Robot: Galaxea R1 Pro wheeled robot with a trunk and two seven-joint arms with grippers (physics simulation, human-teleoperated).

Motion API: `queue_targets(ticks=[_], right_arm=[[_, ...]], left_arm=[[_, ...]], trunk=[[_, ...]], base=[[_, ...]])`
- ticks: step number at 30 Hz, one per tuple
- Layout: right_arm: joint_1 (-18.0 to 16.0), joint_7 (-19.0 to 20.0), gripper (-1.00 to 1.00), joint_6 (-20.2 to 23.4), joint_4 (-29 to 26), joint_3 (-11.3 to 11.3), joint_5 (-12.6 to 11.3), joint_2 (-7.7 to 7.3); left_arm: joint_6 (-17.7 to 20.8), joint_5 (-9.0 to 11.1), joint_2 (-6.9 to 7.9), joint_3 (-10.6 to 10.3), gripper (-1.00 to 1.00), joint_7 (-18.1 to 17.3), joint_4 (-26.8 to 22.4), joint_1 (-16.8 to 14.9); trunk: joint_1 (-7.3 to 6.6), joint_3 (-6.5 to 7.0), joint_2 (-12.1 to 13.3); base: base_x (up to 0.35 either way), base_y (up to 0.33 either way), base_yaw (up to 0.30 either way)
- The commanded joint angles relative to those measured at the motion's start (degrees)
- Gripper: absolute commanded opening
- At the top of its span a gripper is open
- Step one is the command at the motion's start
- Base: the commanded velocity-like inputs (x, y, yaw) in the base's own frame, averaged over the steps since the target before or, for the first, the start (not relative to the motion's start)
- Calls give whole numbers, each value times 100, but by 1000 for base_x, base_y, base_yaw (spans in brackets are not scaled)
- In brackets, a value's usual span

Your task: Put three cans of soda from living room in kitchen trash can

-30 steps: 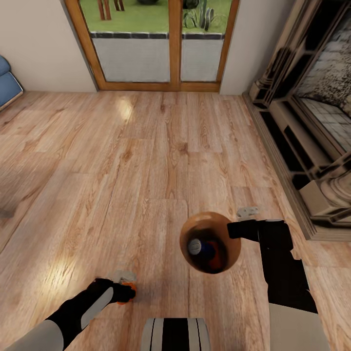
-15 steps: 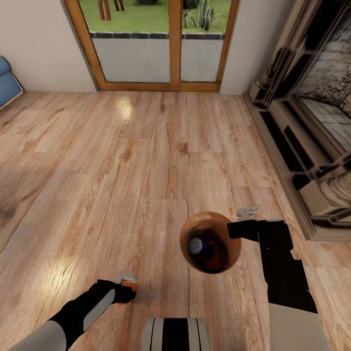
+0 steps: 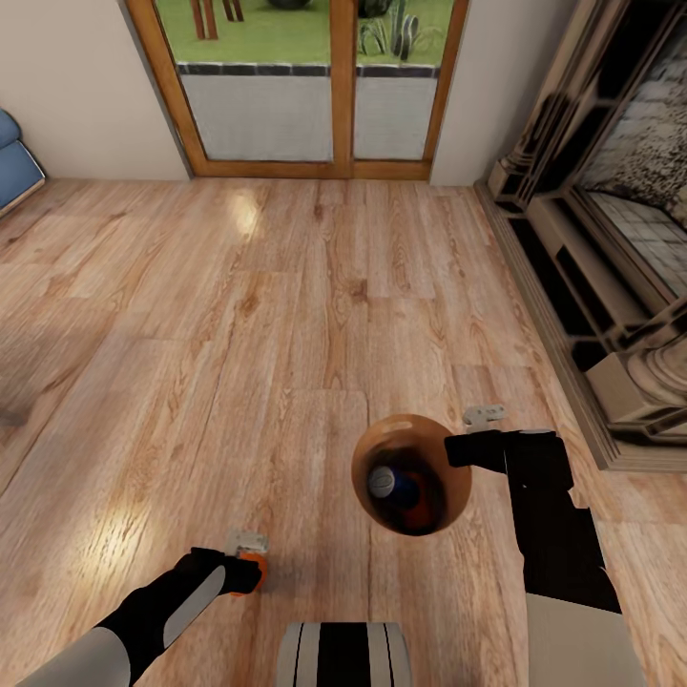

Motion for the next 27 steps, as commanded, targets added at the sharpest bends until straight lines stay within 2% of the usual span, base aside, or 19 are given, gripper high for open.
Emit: queue_targets(ticks=[1,5,8,9,10,13,14,15,16,17,18,19,21,25,27], right_arm=[[-1,6,-100,33,0,2,-83,1],[-1,6,-100,33,0,2,-83,1],[-1,6,-100,33,0,2,-83,0],[-1,6,-100,33,0,2,-83,1],[-1,6,-100,33,0,2,-83,1],[-1,6,-100,33,0,2,-83,-3],[-1,6,-100,33,0,2,-83,-1],[-1,6,-100,33,0,2,-83,-4],[-1,6,-100,33,0,2,-83,-4],[-1,6,-100,33,0,2,-83,-5],[-1,6,-100,33,0,2,-83,-7],[-1,6,-100,33,0,2,-83,-6],[-1,6,-100,33,0,2,-83,-7],[-1,6,-100,33,0,0,-83,-8],[-1,6,-100,33,0,-3,-83,-8]], left_arm=[[3,-14,0,1,-100,-1,1,1],[0,-12,4,-1,-100,-1,-58,3],[5,-11,12,-7,-100,30,-415,6],[56,-16,37,-16,-100,82,-1001,8],[144,-6,81,-22,-100,287,-1523,9],[584,42,151,-129,-100,926,-2536,75],[690,51,173,-162,-100,1032,-2810,127],[872,70,252,-196,-100,1142,-3316,237],[973,100,313,-204,-100,1167,-3541,275],[1067,156,388,-209,-100,1184,-3738,300],[1189,375,529,-215,-100,1201,-4063,324],[1237,572,610,-217,-100,1206,-4247,332],[1365,796,688,-218,-100,1211,-4438,336],[1558,872,706,-192,-100,1178,-4568,338],[1708,885,696,-157,-100,995,-4599,336]], trunk=[[0,0,0],[0,0,0],[0,0,0],[0,0,0],[0,0,0],[0,0,0],[0,0,0],[0,0,0],[0,0,0],[0,0,0],[0,0,0],[0,0,0],[0,0,0],[0,0,0],[0,0,0]], base=[[0,0,0],[0,0,0],[0,0,0],[0,0,0],[0,0,0],[0,0,0],[0,0,0],[0,0,0],[0,0,0],[0,0,0],[0,0,0],[0,0,0],[0,0,0],[0,0,0],[0,0,0]])
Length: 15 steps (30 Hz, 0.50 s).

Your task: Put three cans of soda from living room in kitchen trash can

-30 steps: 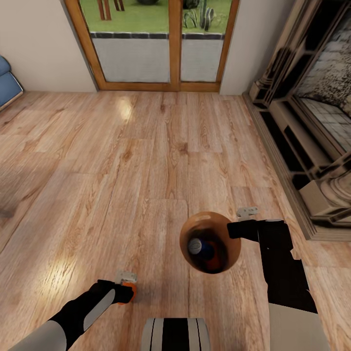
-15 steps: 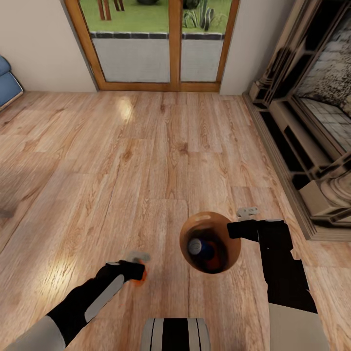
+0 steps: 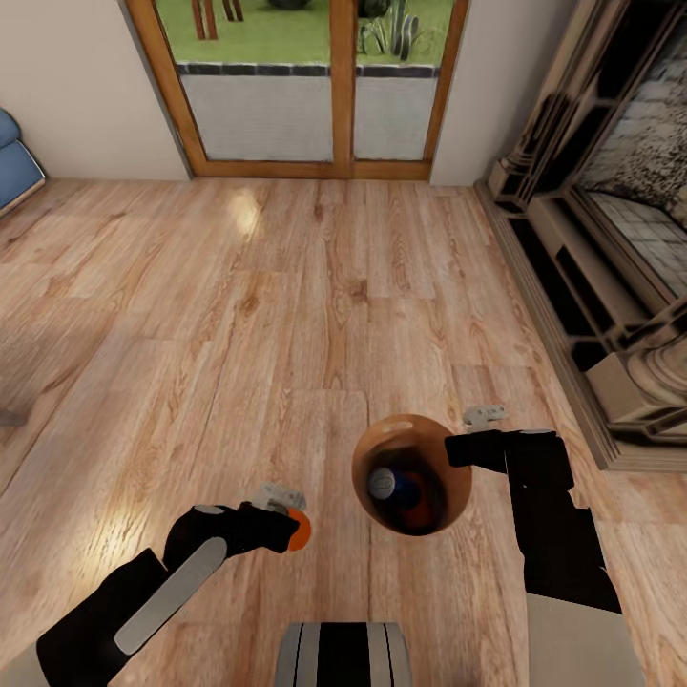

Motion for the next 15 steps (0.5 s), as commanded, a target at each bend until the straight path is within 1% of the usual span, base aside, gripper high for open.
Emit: queue_targets(ticks=[1,2,3,4,5,6,7,8,9,11,15], right_arm=[[-1,5,-100,33,0,0,-84,1],[-1,5,-100,33,0,-1,-84,1],[-1,5,-100,33,0,-1,-84,1],[-1,5,-100,33,0,-2,-84,1],[-1,5,-100,33,0,-2,-84,1],[-1,5,-100,33,0,-2,-84,1],[-1,5,-100,33,0,-2,-84,1],[-1,5,-100,33,0,-2,-84,2],[-1,5,-100,33,0,-2,-84,1],[-1,5,-100,33,0,-2,-84,1],[-1,5,-100,33,0,-2,-84,1]], left_arm=[[89,-19,4,40,-100,-278,-11,-1],[125,-17,15,117,-100,-518,-16,-1],[224,-16,27,434,-100,-988,-19,-1],[277,-15,34,579,-100,-1151,-20,1],[588,-15,75,1245,-100,-1815,-22,1],[722,-14,113,1574,-100,-2139,-22,2],[810,-14,181,1854,-100,-2439,-23,2],[899,-19,377,2199,-100,-2905,-23,2],[928,-21,521,2328,-100,-3118,-23,3],[941,-22,663,2416,-100,-3285,-23,5],[950,-25,777,2491,-100,-3675,-23,4]], trunk=[[0,0,0],[0,0,0],[0,0,0],[0,0,0],[0,0,0],[0,0,0],[0,0,0],[0,0,0],[0,0,0],[0,0,0],[0,0,0]], base=[[0,0,0],[0,0,0],[0,0,0],[0,0,0],[0,0,0],[0,0,0],[0,0,0],[0,0,0],[0,0,0],[0,0,0],[0,0,0]])
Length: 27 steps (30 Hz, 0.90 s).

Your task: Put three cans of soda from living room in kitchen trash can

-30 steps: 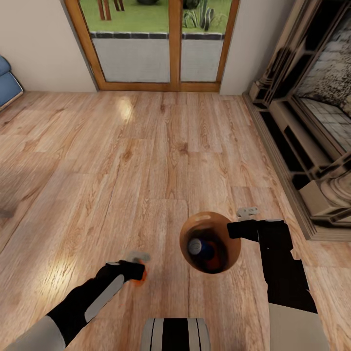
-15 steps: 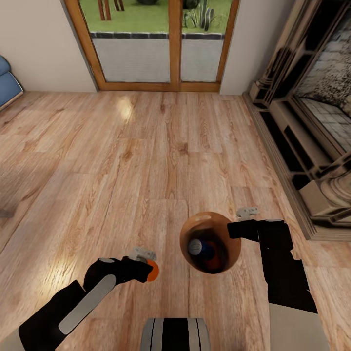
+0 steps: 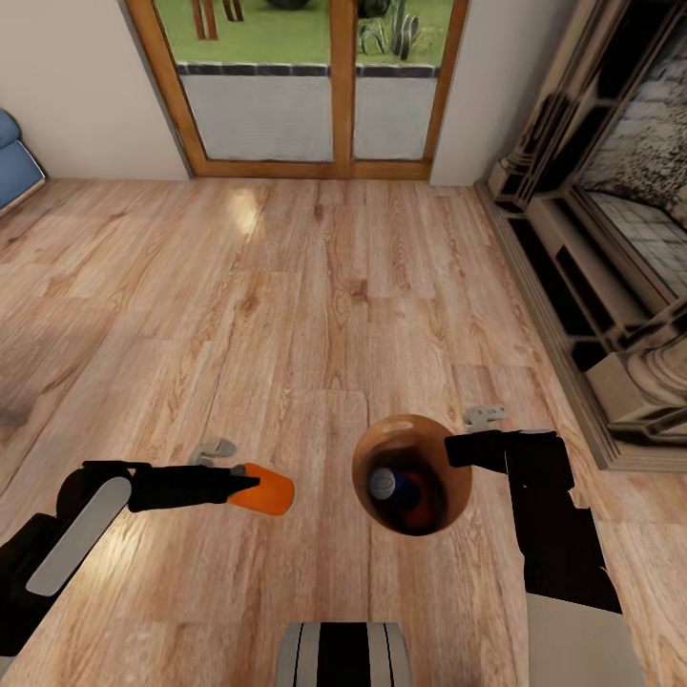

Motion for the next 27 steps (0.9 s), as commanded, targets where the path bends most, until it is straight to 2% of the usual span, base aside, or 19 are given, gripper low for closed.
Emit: queue_targets(ticks=[1,2,4,7,11,13,14,15,16,19,21,22,23,27], right_arm=[[-1,5,-100,34,0,2,-86,1],[-1,5,-100,34,0,2,-86,1],[-1,5,-100,34,0,2,-86,6],[-1,5,-100,34,0,2,-86,9],[-1,5,-100,34,0,4,-86,7],[-1,5,-100,34,0,3,-86,6],[-1,5,-100,34,0,2,-86,7],[-1,5,-100,34,0,2,-86,8],[-1,5,-100,34,0,2,-86,9],[-1,5,-100,34,0,5,-86,9],[-1,1,-100,34,0,4,-86,9],[-1,0,-100,34,0,3,-86,9],[-1,-2,-100,34,0,2,-86,15],[-1,-10,-100,34,0,3,-86,18]], left_arm=[[1,-7,16,9,-100,-32,0,-1],[2,-8,34,24,-100,-55,0,0],[2,-5,156,197,-100,-118,0,0],[0,-4,236,310,-100,-140,0,1],[9,-3,307,351,-100,-214,0,0],[22,2,332,355,-100,-529,0,1],[29,0,354,355,-100,-794,0,2],[36,-2,381,342,-100,-1244,0,-2],[38,-6,375,332,-100,-1460,0,-3],[41,-5,292,314,-100,-1725,0,0],[51,-4,55,303,-100,-1817,0,1],[53,-2,6,300,-100,-1826,0,2],[58,1,-200,292,-100,-1856,0,2],[60,4,-349,293,-100,-1888,0,1]], trunk=[[0,0,0],[0,0,0],[0,0,0],[0,0,0],[0,0,0],[0,0,0],[0,0,0],[0,0,0],[0,0,0],[0,0,0],[0,0,0],[0,0,0],[0,0,0],[0,0,0]], base=[[0,0,0],[0,0,0],[0,0,0],[0,0,0],[0,0,0],[0,0,0],[0,0,0],[0,0,0],[0,0,0],[0,0,0],[0,0,0],[0,0,0],[0,0,0],[0,0,0]])
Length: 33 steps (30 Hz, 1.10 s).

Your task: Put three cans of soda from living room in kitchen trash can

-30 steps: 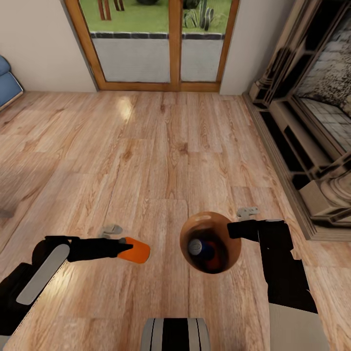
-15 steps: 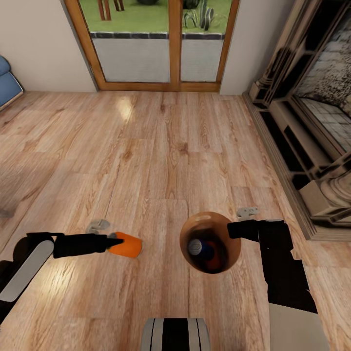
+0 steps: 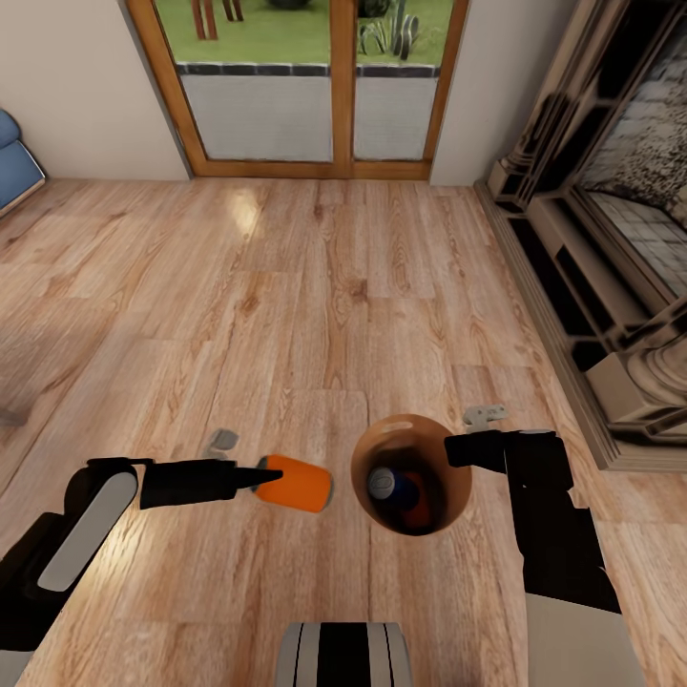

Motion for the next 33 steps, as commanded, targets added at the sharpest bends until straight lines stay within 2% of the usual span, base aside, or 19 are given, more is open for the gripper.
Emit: queue_targets(ticks=[1,7,11,14,23,25,29,32,33], right_arm=[[-1,3,-100,31,0,3,-80,1],[-1,2,-100,31,0,2,-80,1],[-1,2,-100,31,0,1,-80,1],[-1,2,-100,31,0,3,-80,1],[-1,2,-100,31,0,9,-80,1],[-1,2,-100,31,0,9,-80,1],[-1,2,-100,31,0,9,-80,1],[-1,2,-100,31,0,9,-80,1],[-1,2,-100,31,0,9,-80,1]], left_arm=[[0,3,-14,2,-100,-20,0,0],[6,150,-127,-4,-100,-156,-1,0],[6,433,-128,-17,-100,-166,-7,1],[6,545,-120,-27,-100,-168,-7,-2],[6,589,-166,-31,-100,-165,-1,-4],[3,587,-256,-31,-100,-161,0,-5],[2,501,-659,-38,-100,-127,0,-11],[1,411,-830,-40,-100,34,5,-14],[1,400,-845,-37,-100,75,7,-14]], trunk=[[-1,0,0],[-1,0,0],[-1,0,0],[-1,0,0],[-1,0,0],[-1,0,0],[-1,0,0],[-1,0,0],[-1,0,0]], base=[[0,0,0],[0,0,0],[0,0,0],[0,0,0],[0,0,0],[0,0,0],[0,0,0],[0,0,0],[0,0,0]])
